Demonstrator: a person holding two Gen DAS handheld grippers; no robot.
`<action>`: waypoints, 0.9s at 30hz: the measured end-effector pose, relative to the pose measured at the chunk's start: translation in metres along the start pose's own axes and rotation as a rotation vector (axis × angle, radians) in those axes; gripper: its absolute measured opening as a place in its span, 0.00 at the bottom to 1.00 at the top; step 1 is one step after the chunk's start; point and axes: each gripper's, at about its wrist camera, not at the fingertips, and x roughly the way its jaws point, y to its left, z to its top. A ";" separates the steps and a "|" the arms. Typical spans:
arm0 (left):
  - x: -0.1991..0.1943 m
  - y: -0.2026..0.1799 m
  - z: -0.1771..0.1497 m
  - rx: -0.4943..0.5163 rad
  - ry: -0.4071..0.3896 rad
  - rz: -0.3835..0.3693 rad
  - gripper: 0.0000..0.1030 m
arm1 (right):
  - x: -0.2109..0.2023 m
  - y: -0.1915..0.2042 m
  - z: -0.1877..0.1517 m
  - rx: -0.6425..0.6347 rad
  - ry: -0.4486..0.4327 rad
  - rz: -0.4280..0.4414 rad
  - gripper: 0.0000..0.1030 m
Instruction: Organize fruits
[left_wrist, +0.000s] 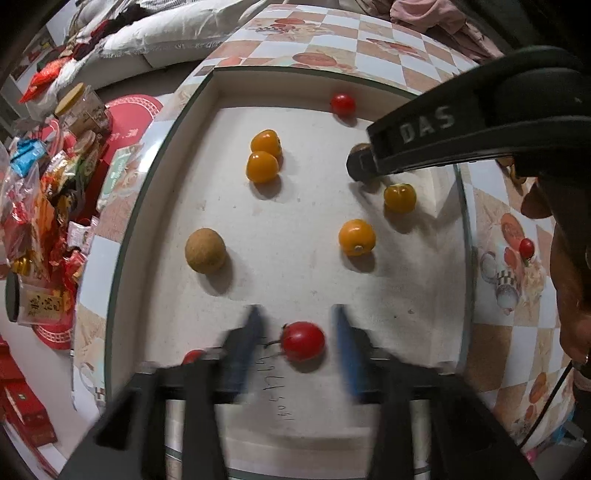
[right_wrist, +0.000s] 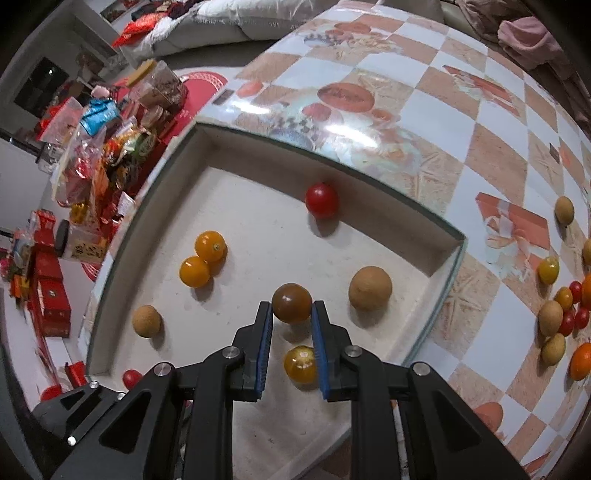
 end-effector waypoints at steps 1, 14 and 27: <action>-0.001 0.001 0.000 -0.002 -0.009 0.000 0.57 | 0.003 0.001 0.000 -0.001 0.010 -0.004 0.23; -0.005 0.013 -0.003 -0.029 -0.003 -0.009 0.86 | -0.004 0.007 0.004 -0.013 0.004 0.017 0.66; -0.011 0.013 -0.004 0.006 0.029 0.008 0.87 | -0.041 0.018 -0.007 0.002 -0.032 -0.045 0.95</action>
